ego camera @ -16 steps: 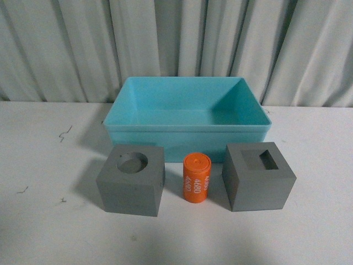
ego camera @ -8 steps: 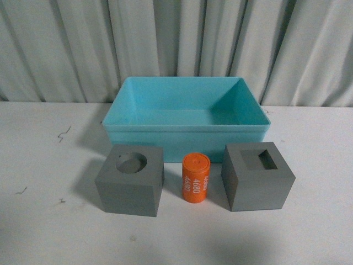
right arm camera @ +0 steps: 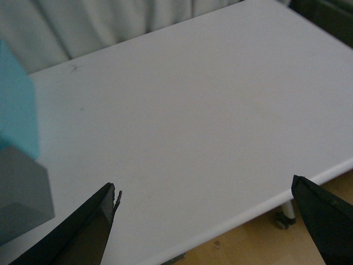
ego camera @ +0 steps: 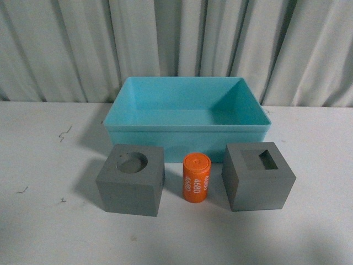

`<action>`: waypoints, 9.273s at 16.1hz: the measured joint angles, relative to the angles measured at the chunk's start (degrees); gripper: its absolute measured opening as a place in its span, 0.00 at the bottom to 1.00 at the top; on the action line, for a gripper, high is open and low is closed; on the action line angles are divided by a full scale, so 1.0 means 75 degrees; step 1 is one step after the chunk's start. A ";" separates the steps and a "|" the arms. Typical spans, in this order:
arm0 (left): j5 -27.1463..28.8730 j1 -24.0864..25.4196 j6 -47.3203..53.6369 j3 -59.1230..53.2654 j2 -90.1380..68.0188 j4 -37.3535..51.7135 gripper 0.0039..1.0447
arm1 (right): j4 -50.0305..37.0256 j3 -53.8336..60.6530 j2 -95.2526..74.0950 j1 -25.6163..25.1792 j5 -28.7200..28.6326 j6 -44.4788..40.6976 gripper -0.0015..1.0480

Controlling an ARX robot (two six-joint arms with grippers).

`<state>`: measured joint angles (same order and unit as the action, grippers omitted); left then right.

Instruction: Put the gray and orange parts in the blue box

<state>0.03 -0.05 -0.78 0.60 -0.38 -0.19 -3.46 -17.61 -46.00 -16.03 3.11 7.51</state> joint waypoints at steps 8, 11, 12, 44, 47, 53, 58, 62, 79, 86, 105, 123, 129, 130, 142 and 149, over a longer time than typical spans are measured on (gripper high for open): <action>0.0000 0.0000 0.0000 0.0000 0.0000 0.0000 0.94 | -0.1206 -0.1378 -0.3558 0.0781 -0.1556 -0.0664 0.94; 0.0000 0.0000 0.0000 0.0000 0.0000 0.0000 0.94 | -0.2127 -0.2221 -0.5531 0.1795 -0.1661 -0.0615 0.94; 0.0000 0.0000 0.0000 0.0000 0.0000 0.0000 0.94 | -0.2154 -0.2396 -0.5863 0.2055 -0.1652 -0.0641 0.94; 0.0000 0.0000 0.0000 0.0000 0.0000 0.0000 0.94 | -0.2498 -0.3920 -0.8609 0.3529 -0.0504 0.0213 0.94; 0.0000 0.0000 0.0000 0.0000 0.0000 0.0000 0.94 | -0.2087 -0.4715 -0.9209 0.3646 -0.0527 0.0210 0.85; 0.0000 0.0000 0.0000 0.0000 0.0000 0.0000 0.94 | -0.1533 -0.4153 -0.8443 0.3838 -0.0589 0.0009 0.19; 0.0000 0.0000 0.0000 0.0000 0.0000 0.0000 0.94 | -0.1411 -0.3856 -0.8096 0.3850 -0.0638 -0.0009 0.18; 0.0000 0.0000 0.0000 0.0000 0.0000 0.0000 0.94 | -0.0644 -0.3660 -0.5866 0.3759 -0.0711 -0.0423 0.18; 0.0000 0.0000 0.0000 0.0000 0.0000 0.0000 0.94 | -0.0012 -1.0436 -1.0051 0.3550 -0.1113 0.0061 0.18; 0.0000 0.0000 0.0000 0.0000 0.0000 0.0000 0.94 | -0.1070 -0.9809 -1.0655 0.3628 -0.0845 0.0947 0.18; 0.0000 0.0000 0.0000 0.0000 0.0000 0.0000 0.94 | -0.2463 -0.7055 -0.8839 0.3465 -0.0350 0.0501 0.93; 0.0000 0.0000 0.0000 0.0000 0.0000 0.0000 0.94 | -0.4727 0.1778 0.0323 0.2337 -0.0289 -0.0968 0.02; 0.0003 0.0000 0.0000 0.0000 0.0000 0.0000 0.94 | -0.3786 0.2256 0.1868 0.2136 -0.0399 -0.0973 0.02; 0.0000 0.0000 0.0000 0.0000 0.0000 0.0000 0.94 | -0.3555 0.2256 0.2090 0.2136 -0.0396 -0.0973 0.02; 0.0000 0.0000 0.0000 0.0000 0.0000 0.0000 0.94 | -0.1274 0.2259 0.4438 0.2136 -0.0396 -0.0976 0.02; -0.0003 0.0000 0.0000 0.0000 0.0000 0.0000 0.94 | 0.0414 0.2232 0.6097 0.2136 -0.0402 -0.0979 0.02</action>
<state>0.01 -0.05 -0.78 0.60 -0.38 -0.19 -0.36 -0.86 -0.27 -0.01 0.10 0.16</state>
